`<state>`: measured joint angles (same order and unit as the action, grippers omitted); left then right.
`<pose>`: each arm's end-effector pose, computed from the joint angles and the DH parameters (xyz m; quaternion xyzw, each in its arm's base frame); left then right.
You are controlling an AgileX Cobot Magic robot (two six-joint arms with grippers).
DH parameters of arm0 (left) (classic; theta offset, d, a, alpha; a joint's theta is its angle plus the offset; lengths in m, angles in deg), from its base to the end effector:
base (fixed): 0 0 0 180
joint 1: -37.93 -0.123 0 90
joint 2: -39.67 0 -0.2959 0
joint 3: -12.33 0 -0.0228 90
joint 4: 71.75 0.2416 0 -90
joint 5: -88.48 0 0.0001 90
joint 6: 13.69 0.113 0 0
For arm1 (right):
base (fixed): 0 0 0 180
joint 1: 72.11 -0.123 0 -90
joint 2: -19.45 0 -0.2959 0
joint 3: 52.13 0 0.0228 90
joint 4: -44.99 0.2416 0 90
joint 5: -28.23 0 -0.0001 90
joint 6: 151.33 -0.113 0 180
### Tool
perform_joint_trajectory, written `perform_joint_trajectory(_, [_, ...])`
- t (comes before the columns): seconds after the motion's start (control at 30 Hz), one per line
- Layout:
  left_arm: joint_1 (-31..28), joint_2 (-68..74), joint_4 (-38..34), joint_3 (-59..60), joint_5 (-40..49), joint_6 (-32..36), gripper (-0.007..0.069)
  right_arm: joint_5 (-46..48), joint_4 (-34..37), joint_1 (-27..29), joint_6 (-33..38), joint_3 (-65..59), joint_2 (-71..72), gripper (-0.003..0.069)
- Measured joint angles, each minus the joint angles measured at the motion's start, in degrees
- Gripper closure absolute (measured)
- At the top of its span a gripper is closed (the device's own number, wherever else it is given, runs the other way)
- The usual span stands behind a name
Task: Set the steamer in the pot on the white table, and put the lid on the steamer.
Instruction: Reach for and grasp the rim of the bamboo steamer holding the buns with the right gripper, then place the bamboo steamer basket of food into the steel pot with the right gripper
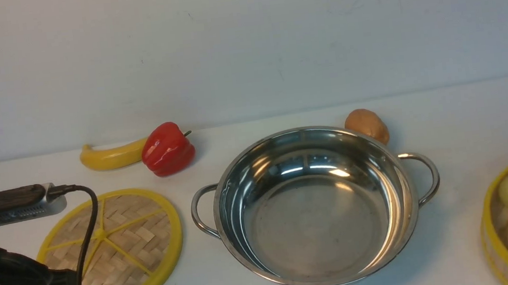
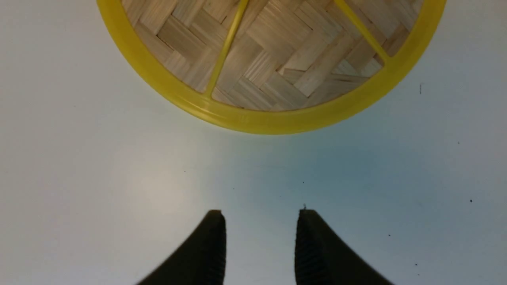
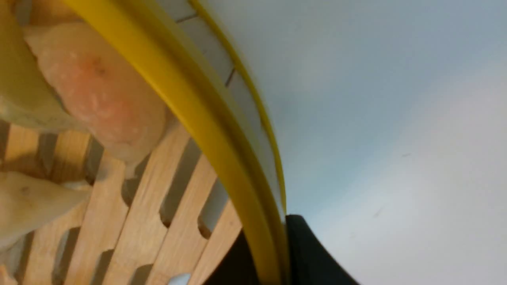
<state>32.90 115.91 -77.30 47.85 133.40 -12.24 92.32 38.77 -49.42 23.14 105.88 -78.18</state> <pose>0.2071 0.0105 0.2386 -0.0572 0.9769 -0.0289 0.2038 0.2296 -0.1079 0.2045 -0.2188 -0.9741 0.0426 0.0391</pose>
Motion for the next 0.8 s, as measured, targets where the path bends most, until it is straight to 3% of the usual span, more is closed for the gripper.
perform_joint_trajectory(0.2, [0.00, 0.00, -0.05, 0.00, 0.00, 0.00, 0.0383, 6.07, 3.47, 0.18, 3.16, 7.71, 0.85, 0.0608])
perform_joint_trajectory(0.53, [0.00, 0.65, -0.65, 0.00, -0.06, 0.06, 0.0383, 6.86, 11.77, -0.83, 5.52, 19.51, 0.79, 0.0608])
perform_joint_trajectory(0.7, [0.00, 2.09, -2.63, 0.00, -0.06, 1.17, 0.0383, 6.81, 15.83, -7.89, 5.52, 25.37, -1.30, 0.0608])
perform_joint_trajectory(0.8, [0.00, 2.56, -3.23, 0.00, -0.06, 2.48, 0.0383, 7.01, 16.50, -15.31, 4.31, 29.33, -4.13, 0.0608])
